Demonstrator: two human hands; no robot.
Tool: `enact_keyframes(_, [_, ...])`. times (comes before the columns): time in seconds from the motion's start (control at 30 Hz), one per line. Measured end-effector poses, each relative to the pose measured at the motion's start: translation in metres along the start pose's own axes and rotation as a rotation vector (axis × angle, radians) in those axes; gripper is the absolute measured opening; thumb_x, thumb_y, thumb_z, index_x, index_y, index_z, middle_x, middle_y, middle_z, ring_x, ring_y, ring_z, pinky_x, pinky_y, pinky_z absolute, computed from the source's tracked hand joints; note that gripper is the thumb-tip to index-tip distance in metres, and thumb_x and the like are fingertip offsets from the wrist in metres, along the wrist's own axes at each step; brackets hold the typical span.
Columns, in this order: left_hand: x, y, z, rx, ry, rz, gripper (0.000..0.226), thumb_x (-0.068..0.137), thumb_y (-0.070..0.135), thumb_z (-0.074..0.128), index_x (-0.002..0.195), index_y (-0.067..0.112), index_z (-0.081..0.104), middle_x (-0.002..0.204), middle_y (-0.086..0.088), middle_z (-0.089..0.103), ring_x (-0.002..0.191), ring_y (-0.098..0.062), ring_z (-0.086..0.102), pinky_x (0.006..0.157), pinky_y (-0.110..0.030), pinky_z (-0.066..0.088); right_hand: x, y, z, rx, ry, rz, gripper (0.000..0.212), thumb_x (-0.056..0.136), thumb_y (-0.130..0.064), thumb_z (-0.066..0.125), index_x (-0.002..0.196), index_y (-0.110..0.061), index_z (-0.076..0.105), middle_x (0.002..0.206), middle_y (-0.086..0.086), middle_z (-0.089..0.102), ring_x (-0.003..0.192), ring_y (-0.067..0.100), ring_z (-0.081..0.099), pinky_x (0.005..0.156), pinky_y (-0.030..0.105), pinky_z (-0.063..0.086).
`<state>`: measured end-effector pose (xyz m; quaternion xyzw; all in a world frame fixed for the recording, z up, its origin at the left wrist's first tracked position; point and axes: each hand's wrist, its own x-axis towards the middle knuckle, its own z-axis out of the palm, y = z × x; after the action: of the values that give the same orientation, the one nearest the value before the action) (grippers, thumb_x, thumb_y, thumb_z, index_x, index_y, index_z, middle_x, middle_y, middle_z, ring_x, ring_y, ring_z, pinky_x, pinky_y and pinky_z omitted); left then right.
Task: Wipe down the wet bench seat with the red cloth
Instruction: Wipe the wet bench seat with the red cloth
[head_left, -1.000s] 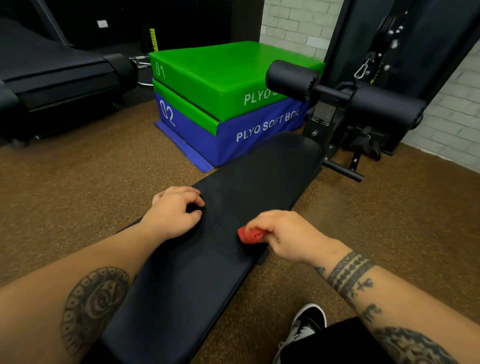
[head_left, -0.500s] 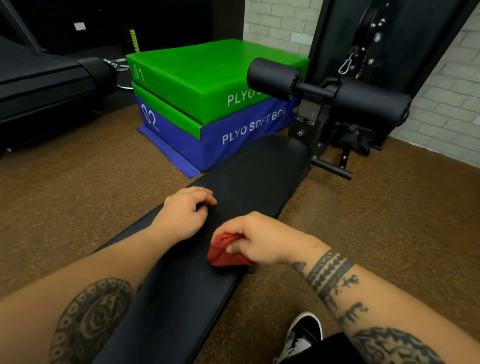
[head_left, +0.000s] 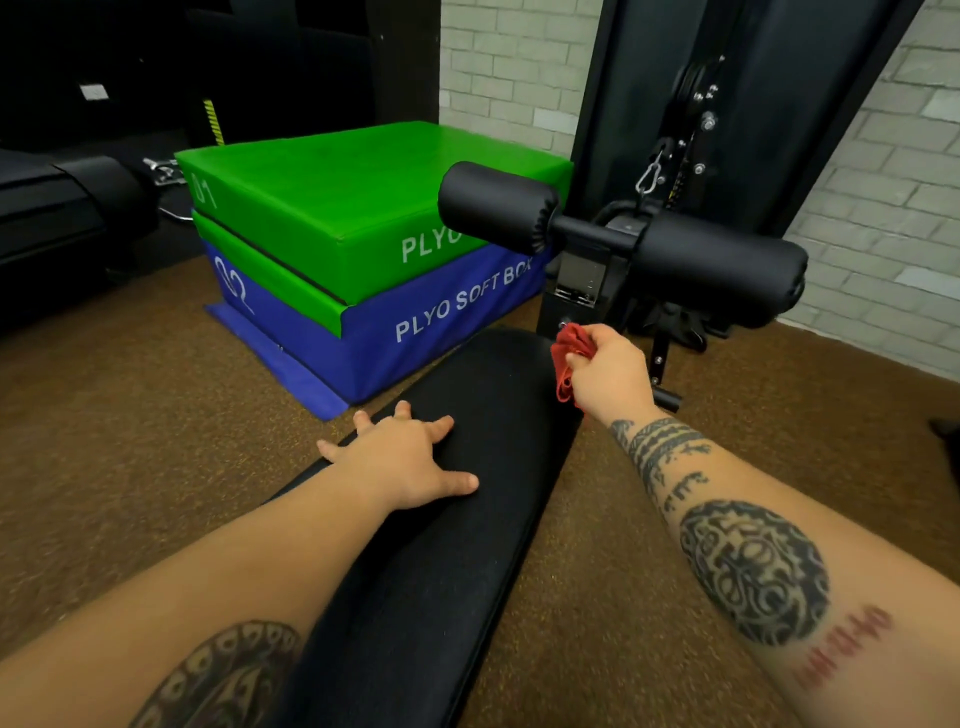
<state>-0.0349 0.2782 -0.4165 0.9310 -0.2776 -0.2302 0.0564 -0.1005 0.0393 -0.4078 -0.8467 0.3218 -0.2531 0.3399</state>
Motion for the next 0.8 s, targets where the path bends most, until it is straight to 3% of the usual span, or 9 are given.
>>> enact_keyframes(0.1, [0.012, 0.002, -0.007, 0.041, -0.044, -0.007, 0.103, 0.064, 0.083, 0.065, 0.15, 0.056, 0.017, 0.167, -0.003, 0.007, 0.149, -0.047, 0.01, 0.104, -0.08, 0.023, 0.026, -0.007, 0.024, -0.044, -0.159, -0.1, 0.029, 0.093, -0.003, 0.058, 0.118, -0.015, 0.067, 0.108, 0.004, 0.069, 0.101, 0.016, 0.065, 0.087, 0.022, 0.046])
enact_keyframes(0.17, [0.021, -0.001, -0.006, 0.071, -0.059, 0.003, 0.112, 0.052, 0.09, 0.062, 0.15, 0.055, 0.018, 0.164, -0.006, 0.016, 0.146, -0.047, 0.018, 0.106, -0.073, 0.029, 0.033, -0.012, 0.041, -0.068, -0.358, -0.167, 0.031, 0.093, 0.005, 0.055, 0.119, -0.007, 0.065, 0.115, 0.006, 0.071, 0.108, 0.018, 0.067, 0.095, 0.025, 0.051])
enact_keyframes(0.23, [0.03, -0.005, -0.003, 0.096, -0.053, 0.023, 0.125, 0.035, 0.096, 0.051, 0.149, 0.055, 0.021, 0.157, -0.007, 0.027, 0.143, -0.045, 0.025, 0.107, -0.068, 0.033, 0.033, -0.014, 0.051, -0.178, -0.435, -0.257, 0.031, 0.093, 0.004, 0.057, 0.121, -0.006, 0.065, 0.119, 0.004, 0.071, 0.111, 0.015, 0.067, 0.103, 0.028, 0.048])
enact_keyframes(0.3, [0.033, -0.006, -0.001, 0.098, -0.039, 0.022, 0.128, 0.03, 0.097, 0.047, 0.148, 0.056, 0.023, 0.153, -0.006, 0.032, 0.141, -0.044, 0.029, 0.106, -0.066, 0.035, 0.025, -0.015, 0.046, -0.21, -0.481, -0.324, 0.028, 0.092, 0.002, 0.059, 0.116, -0.009, 0.068, 0.114, -0.002, 0.071, 0.102, 0.005, 0.066, 0.1, 0.019, 0.048])
enact_keyframes(0.4, [0.024, -0.003, -0.003, 0.1, -0.032, 0.007, 0.113, 0.048, 0.092, 0.059, 0.148, 0.056, 0.022, 0.158, -0.005, 0.025, 0.144, -0.046, 0.023, 0.104, -0.073, 0.032, 0.0, -0.013, 0.02, -0.22, -0.57, -0.408, 0.028, 0.092, -0.001, 0.063, 0.114, -0.016, 0.068, 0.105, -0.014, 0.062, 0.088, -0.009, 0.056, 0.079, -0.006, 0.035])
enact_keyframes(0.47, [0.013, 0.002, -0.006, 0.082, -0.041, -0.014, 0.102, 0.064, 0.083, 0.065, 0.15, 0.056, 0.019, 0.165, -0.004, 0.012, 0.148, -0.047, 0.012, 0.103, -0.08, 0.025, -0.019, -0.005, 0.003, -0.203, -0.63, -0.41, 0.03, 0.091, -0.007, 0.066, 0.111, -0.029, 0.067, 0.106, -0.019, 0.062, 0.093, -0.009, 0.057, 0.083, -0.001, 0.036])
enact_keyframes(0.53, [0.004, 0.004, -0.008, 0.072, -0.048, -0.022, 0.098, 0.069, 0.08, 0.064, 0.151, 0.056, 0.016, 0.168, -0.002, 0.004, 0.149, -0.047, 0.006, 0.103, -0.082, 0.019, -0.041, 0.002, -0.016, -0.172, -0.674, -0.377, 0.034, 0.089, -0.011, 0.068, 0.103, -0.042, 0.064, 0.104, -0.021, 0.066, 0.097, -0.007, 0.061, 0.09, 0.014, 0.045])
enact_keyframes(0.67, [-0.007, 0.005, -0.003, 0.042, -0.004, -0.024, 0.091, 0.076, 0.075, 0.062, 0.152, 0.053, 0.019, 0.168, -0.002, 0.004, 0.15, -0.045, 0.003, 0.105, -0.081, 0.014, -0.09, 0.009, -0.053, -0.096, -0.774, -0.199, 0.03, 0.091, -0.011, 0.067, 0.101, -0.039, 0.067, 0.091, -0.02, 0.07, 0.085, -0.009, 0.065, 0.074, 0.014, 0.049])
enact_keyframes(0.8, [-0.031, 0.021, 0.011, -0.022, 0.113, 0.06, 0.059, 0.092, 0.053, 0.058, 0.147, 0.039, 0.042, 0.166, -0.002, 0.02, 0.152, -0.036, 0.011, 0.113, -0.073, 0.008, -0.124, 0.019, -0.074, -0.057, -0.665, -0.078, 0.019, 0.089, -0.024, 0.071, 0.103, -0.037, 0.071, 0.096, -0.016, 0.074, 0.092, -0.002, 0.068, 0.087, 0.027, 0.054])
